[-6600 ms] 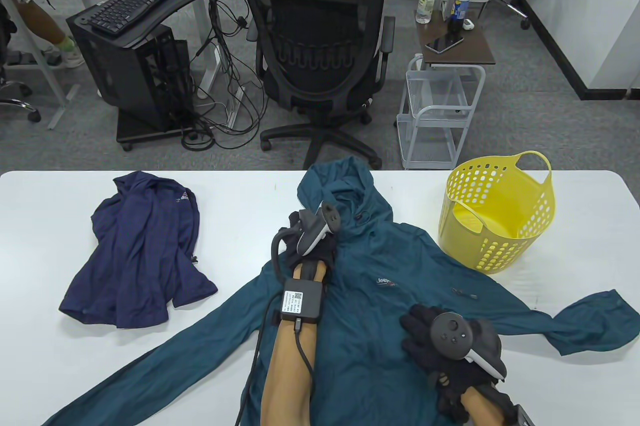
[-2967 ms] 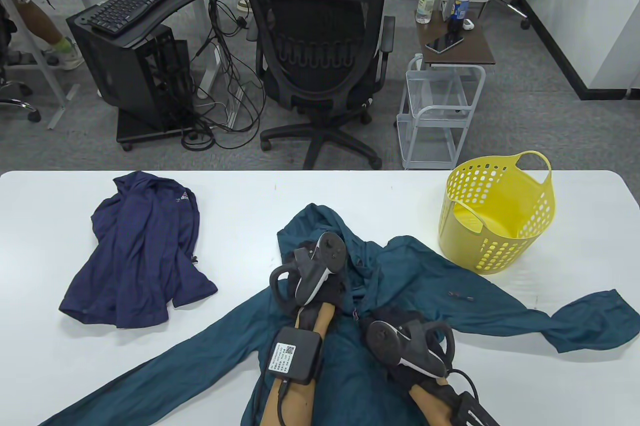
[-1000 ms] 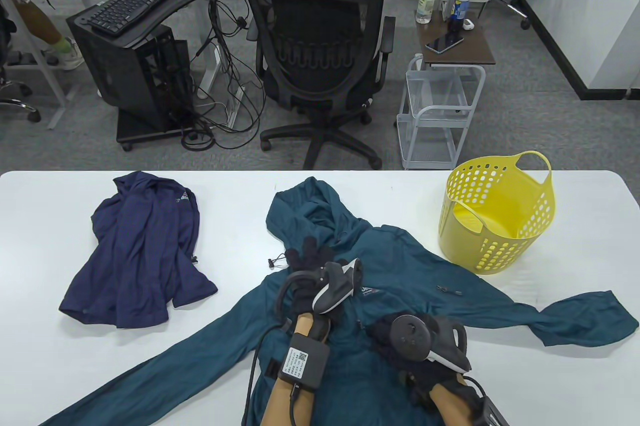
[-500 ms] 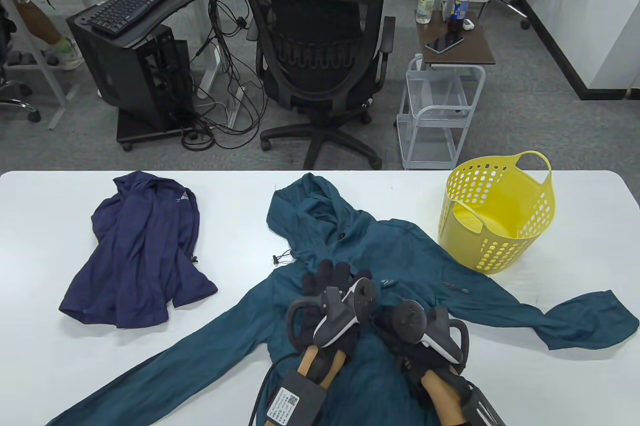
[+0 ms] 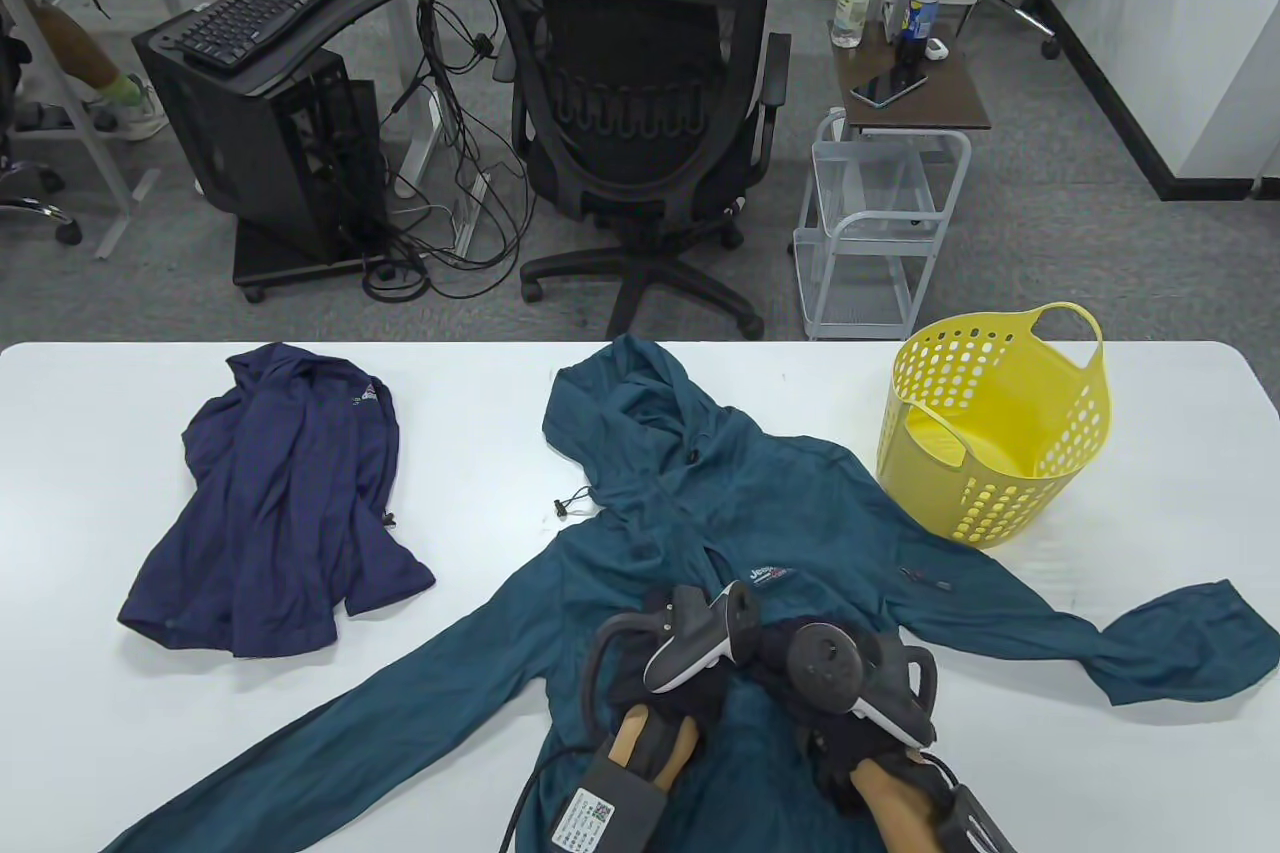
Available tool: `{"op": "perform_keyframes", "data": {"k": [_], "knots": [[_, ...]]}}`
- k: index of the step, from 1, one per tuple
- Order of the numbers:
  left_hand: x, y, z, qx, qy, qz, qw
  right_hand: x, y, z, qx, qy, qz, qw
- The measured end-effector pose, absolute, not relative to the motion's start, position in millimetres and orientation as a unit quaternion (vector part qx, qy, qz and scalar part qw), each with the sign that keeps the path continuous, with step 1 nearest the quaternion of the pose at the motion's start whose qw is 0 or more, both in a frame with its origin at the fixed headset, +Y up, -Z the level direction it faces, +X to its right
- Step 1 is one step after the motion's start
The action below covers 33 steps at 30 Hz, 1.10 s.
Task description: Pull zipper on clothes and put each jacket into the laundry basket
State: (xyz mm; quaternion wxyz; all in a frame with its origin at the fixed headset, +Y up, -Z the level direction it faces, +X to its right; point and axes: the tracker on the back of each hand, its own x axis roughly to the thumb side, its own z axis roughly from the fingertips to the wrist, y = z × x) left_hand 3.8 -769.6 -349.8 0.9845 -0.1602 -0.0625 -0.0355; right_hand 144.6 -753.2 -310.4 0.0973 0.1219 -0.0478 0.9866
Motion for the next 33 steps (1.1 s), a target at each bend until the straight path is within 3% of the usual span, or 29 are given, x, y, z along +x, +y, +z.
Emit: {"op": "perform_keyframes", "data": {"k": [9,17,22,28,33], "knots": [[-15,-786,-359,-0.17,-0.042,-0.066,0.982,125,-737,-294,0.181,-0.032,0.982,0.052],[-34,-788,-365,-0.188,-0.012,-0.024,0.982,105,-741,-281,0.219,0.074,0.972,0.032],[-44,-789,-368,-0.192,0.002,-0.022,0.981,96,-736,-269,0.256,0.063,0.964,0.019],[-49,-787,-365,-0.182,0.001,-0.022,0.983,96,-754,-274,0.24,0.113,0.964,0.036],[-48,-766,-352,-0.11,-0.016,-0.022,0.994,110,-764,-288,0.187,0.108,0.973,0.081]]}}
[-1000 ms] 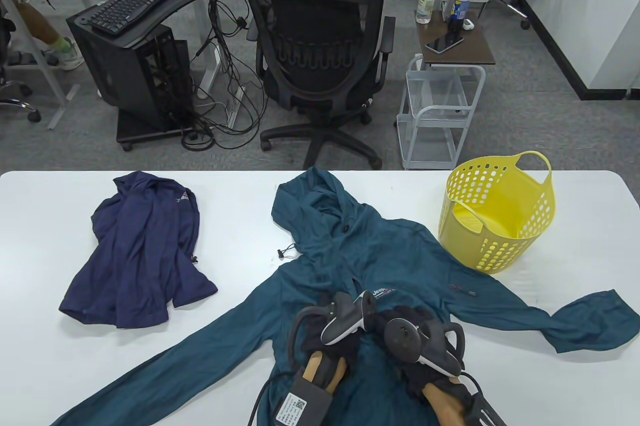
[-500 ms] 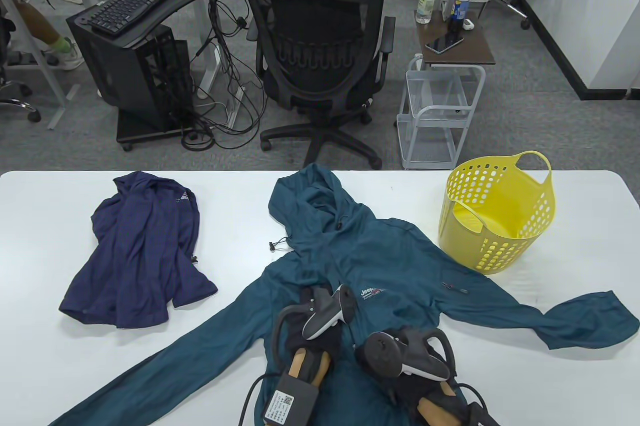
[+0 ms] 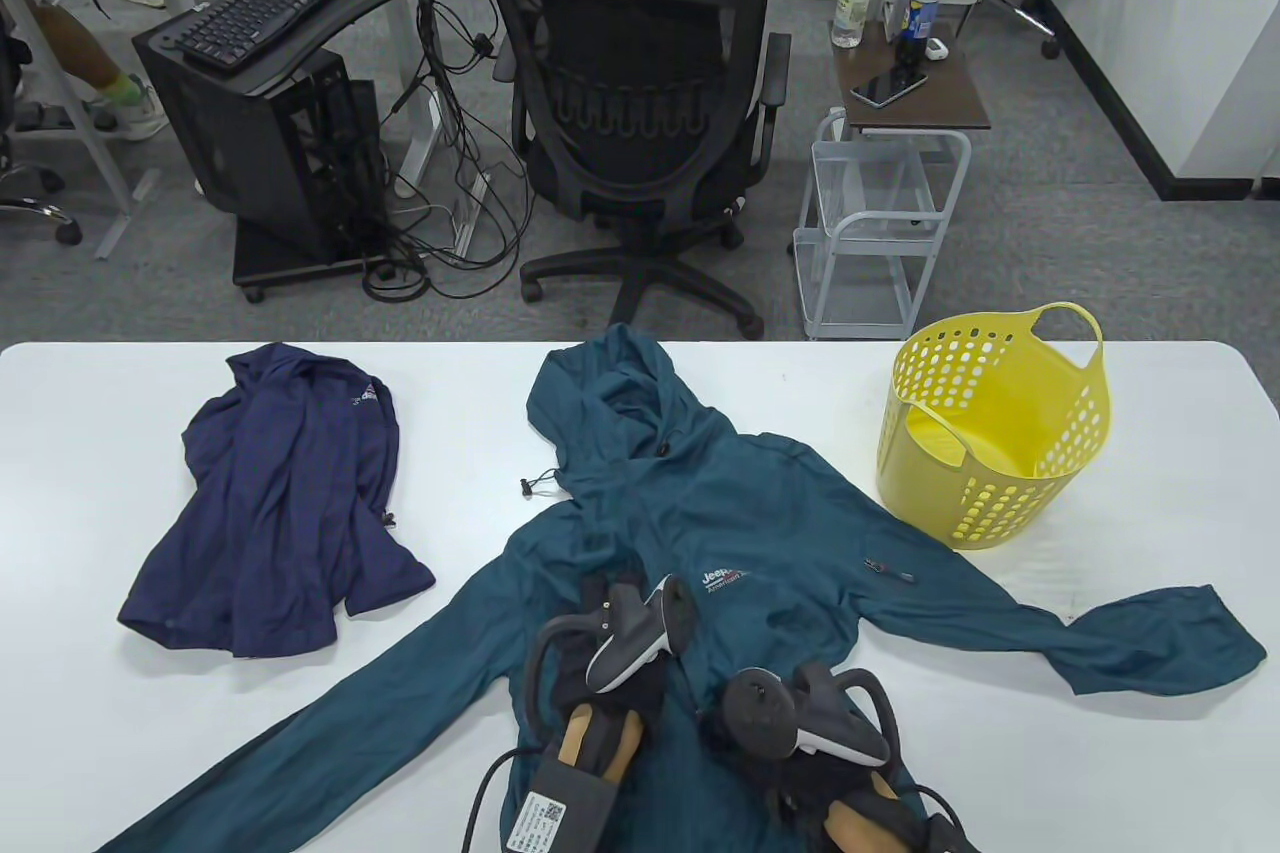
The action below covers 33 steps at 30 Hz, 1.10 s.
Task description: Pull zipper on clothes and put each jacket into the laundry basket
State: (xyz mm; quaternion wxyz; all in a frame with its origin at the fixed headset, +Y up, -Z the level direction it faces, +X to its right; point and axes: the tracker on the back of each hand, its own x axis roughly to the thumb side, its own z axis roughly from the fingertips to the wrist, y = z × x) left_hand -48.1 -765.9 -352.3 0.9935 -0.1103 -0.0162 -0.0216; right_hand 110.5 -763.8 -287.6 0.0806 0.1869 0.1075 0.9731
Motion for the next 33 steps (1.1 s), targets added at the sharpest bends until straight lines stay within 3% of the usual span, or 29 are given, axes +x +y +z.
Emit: {"op": "perform_keyframes", "data": {"k": [4,9,14,18,29,33], "knots": [[-39,-745,-335,-0.066,-0.028,0.023,0.997,125,-771,-300,0.134,0.082,0.983,0.09],[-14,-741,-318,-0.068,-0.059,0.011,0.996,139,-776,-310,0.084,0.063,0.988,0.111],[-5,-766,-325,-0.18,-0.064,-0.011,0.982,140,-776,-305,0.081,0.05,0.99,0.103],[-7,-774,-329,-0.189,-0.069,-0.038,0.979,139,-775,-302,0.087,0.051,0.989,0.106],[-30,-783,-335,-0.207,-0.067,0.004,0.976,121,-762,-293,0.133,0.053,0.989,0.042],[-31,-784,-337,-0.204,-0.062,0.003,0.977,125,-767,-285,0.152,0.016,0.987,0.044]]}}
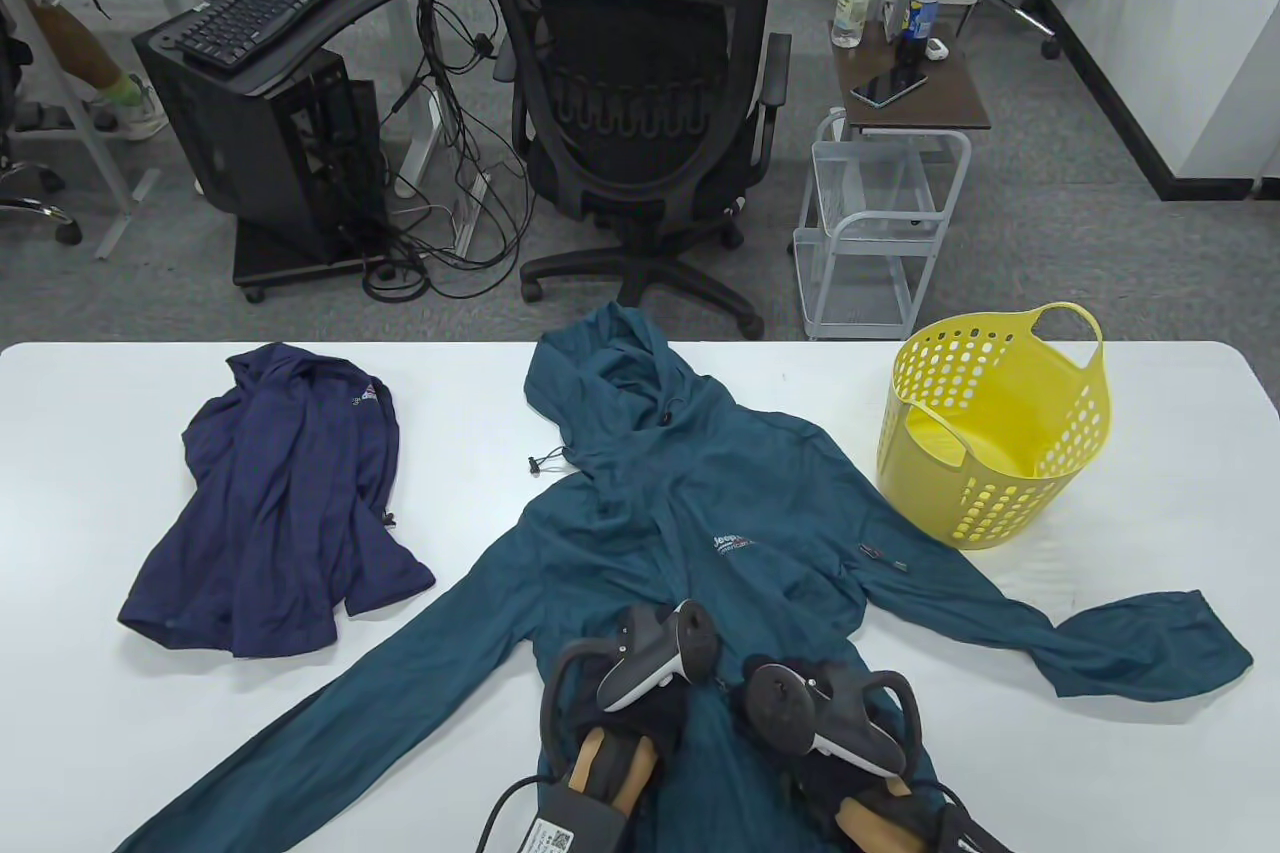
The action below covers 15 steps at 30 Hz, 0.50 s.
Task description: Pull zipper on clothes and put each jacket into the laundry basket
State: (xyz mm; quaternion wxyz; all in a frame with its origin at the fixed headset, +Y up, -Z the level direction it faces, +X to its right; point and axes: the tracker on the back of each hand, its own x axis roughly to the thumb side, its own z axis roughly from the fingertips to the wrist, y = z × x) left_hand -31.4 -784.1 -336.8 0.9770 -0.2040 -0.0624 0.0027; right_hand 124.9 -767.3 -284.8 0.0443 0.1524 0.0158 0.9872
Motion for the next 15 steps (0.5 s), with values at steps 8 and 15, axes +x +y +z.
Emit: {"op": "perform_keyframes", "data": {"k": [8,15], "knots": [[-35,-785,-340,-0.208,-0.043,0.001,0.977,126,-759,-273,0.169,0.0,0.985,0.043],[-36,-786,-343,-0.209,-0.021,-0.021,0.977,114,-751,-258,0.197,-0.006,0.98,-0.017]]}}
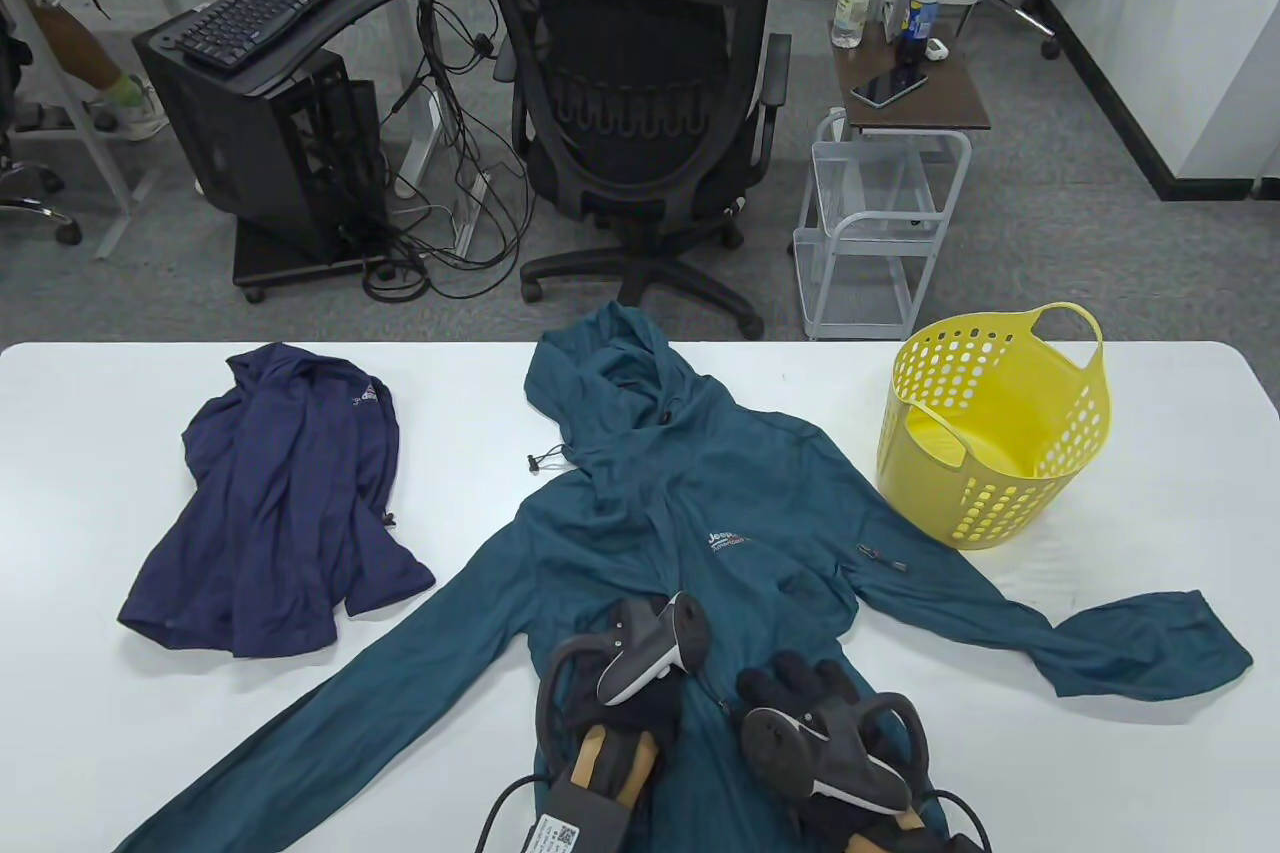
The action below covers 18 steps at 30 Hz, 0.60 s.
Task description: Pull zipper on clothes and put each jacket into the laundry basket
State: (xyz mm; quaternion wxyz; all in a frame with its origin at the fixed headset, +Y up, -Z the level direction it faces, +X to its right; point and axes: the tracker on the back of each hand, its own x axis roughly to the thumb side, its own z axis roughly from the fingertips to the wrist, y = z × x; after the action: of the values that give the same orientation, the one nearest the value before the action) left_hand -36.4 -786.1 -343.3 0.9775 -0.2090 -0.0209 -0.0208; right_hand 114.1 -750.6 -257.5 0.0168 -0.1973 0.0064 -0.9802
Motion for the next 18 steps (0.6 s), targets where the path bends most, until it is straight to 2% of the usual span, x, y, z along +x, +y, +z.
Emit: {"op": "perform_keyframes", "data": {"k": [6,11,18], "knots": [[-43,-787,-349,-0.212,0.003,-0.024,0.977,105,-741,-245,-0.229,0.041,-0.971,0.047],[-52,-788,-354,-0.216,0.029,-0.033,0.975,102,-731,-234,-0.266,0.06,-0.962,0.024],[-51,-786,-350,-0.204,0.013,-0.038,0.978,104,-744,-244,-0.279,-0.02,-0.96,-0.011]]}}
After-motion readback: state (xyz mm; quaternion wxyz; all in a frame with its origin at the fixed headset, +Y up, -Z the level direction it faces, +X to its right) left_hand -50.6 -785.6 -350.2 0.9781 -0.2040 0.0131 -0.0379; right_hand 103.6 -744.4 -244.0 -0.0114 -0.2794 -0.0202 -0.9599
